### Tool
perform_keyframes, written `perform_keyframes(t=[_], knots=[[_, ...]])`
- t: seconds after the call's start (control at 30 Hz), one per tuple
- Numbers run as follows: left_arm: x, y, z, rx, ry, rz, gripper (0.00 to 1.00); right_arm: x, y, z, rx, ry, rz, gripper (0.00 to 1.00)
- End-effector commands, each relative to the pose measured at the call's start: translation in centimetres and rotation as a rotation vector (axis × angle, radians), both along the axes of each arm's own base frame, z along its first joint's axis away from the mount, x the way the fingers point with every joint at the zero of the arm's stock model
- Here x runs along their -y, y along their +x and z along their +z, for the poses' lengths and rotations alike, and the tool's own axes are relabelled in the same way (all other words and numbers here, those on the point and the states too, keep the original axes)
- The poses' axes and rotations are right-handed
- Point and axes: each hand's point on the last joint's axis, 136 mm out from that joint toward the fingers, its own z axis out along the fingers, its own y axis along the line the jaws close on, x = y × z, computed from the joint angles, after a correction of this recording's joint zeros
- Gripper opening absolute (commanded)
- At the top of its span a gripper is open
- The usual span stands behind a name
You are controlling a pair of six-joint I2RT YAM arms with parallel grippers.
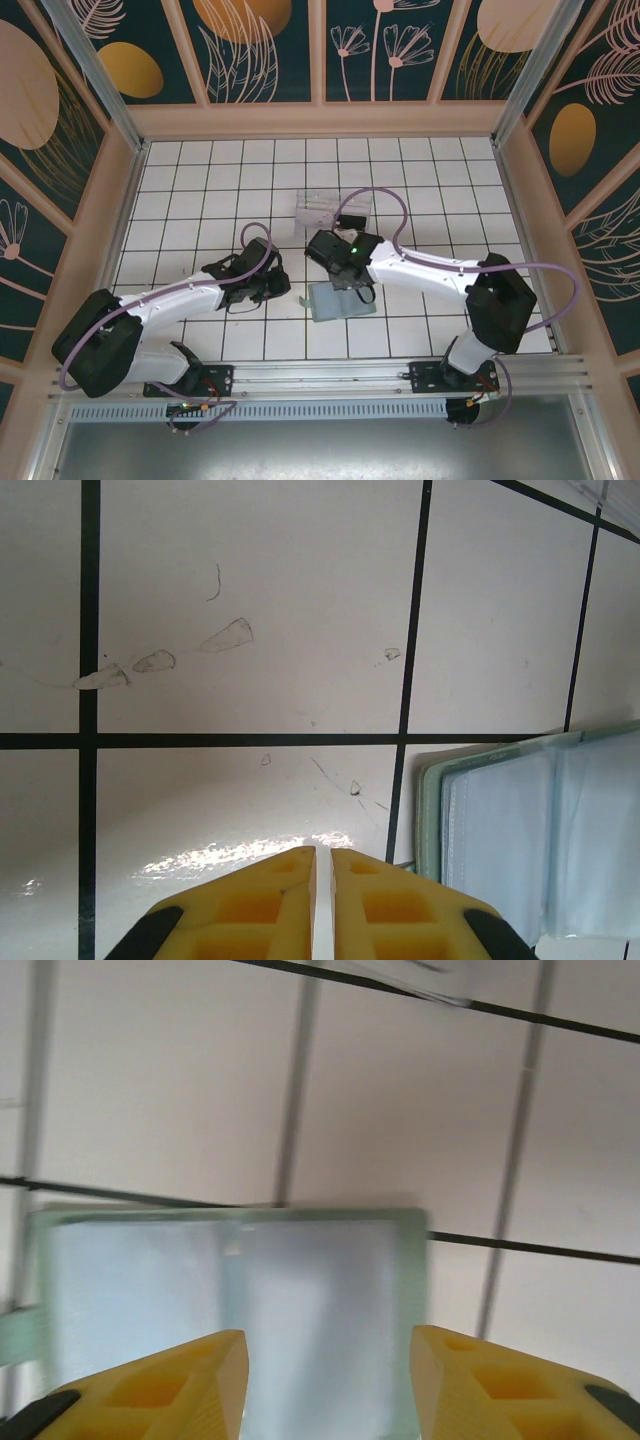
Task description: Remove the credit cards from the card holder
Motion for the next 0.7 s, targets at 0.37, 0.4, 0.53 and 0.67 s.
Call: perform_keyframes(t=[0.37, 0.4, 0.53, 0.67], knots=[[-0.6, -0.2, 0.5, 0.009, 0.010, 0.006, 0.13, -6.0, -2.7, -5.6, -0.179, 0.097, 0.137, 0.54], [-0.6, -0.2, 0.5, 0.009, 0.010, 0.006, 0.13, -5.9, -2.8, -6.1, -0.187, 0.089, 0.137, 0.56], [-0.6, -0.2, 0.6, 0.009, 0.008, 0.004, 0.13, -5.5, -3.2, -7.8, -0.219, 0.053, 0.136, 0.56], [-0.7, -0.3, 0.7, 0.012, 0.008, 0.004, 0.13, -4.3, -3.4, -9.3, -0.233, -0.001, 0.119, 0.56]])
